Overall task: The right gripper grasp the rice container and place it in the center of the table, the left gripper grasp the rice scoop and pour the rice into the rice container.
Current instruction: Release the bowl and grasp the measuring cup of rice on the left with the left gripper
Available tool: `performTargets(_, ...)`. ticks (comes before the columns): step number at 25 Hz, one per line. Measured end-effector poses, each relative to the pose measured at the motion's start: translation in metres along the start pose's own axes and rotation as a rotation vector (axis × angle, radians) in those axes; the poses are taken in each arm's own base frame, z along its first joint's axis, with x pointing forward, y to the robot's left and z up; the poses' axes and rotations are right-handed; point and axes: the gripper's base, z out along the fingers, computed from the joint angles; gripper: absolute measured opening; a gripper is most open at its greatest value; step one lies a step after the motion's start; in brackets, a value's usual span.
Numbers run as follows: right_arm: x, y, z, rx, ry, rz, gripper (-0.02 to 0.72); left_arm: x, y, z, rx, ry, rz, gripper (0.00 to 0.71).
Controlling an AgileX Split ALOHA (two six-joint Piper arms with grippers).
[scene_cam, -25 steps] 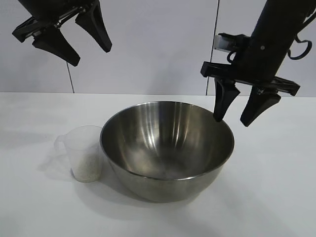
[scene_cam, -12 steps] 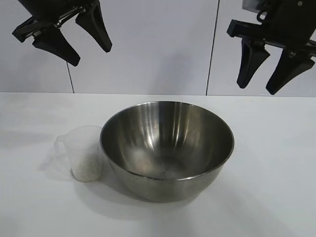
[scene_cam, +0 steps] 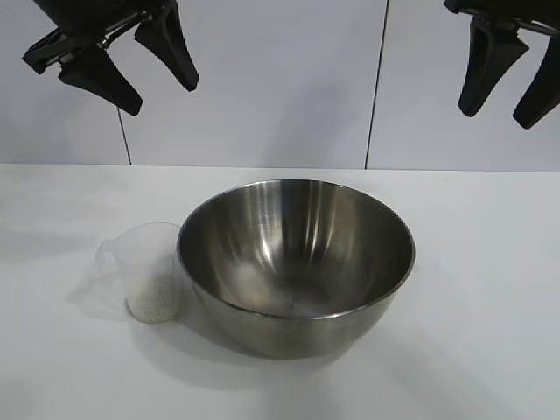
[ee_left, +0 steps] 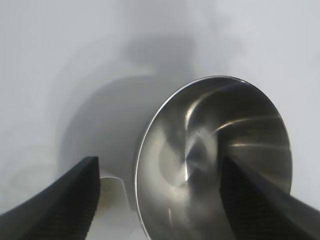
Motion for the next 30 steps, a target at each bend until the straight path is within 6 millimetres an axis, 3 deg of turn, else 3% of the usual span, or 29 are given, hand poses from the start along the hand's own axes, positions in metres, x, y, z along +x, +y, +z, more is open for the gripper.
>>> performTargets(17,0.0018,0.0010,-0.0078,0.000,-0.020,-0.004,0.391,-0.0011,0.0002,0.0000,-0.002,-0.012,0.006,0.497)
performTargets(30,0.0017,0.0008,-0.0078,0.002,-0.021,-0.005,0.391,0.0000,0.0028,-0.0050,-0.052,-0.005,0.134,0.497)
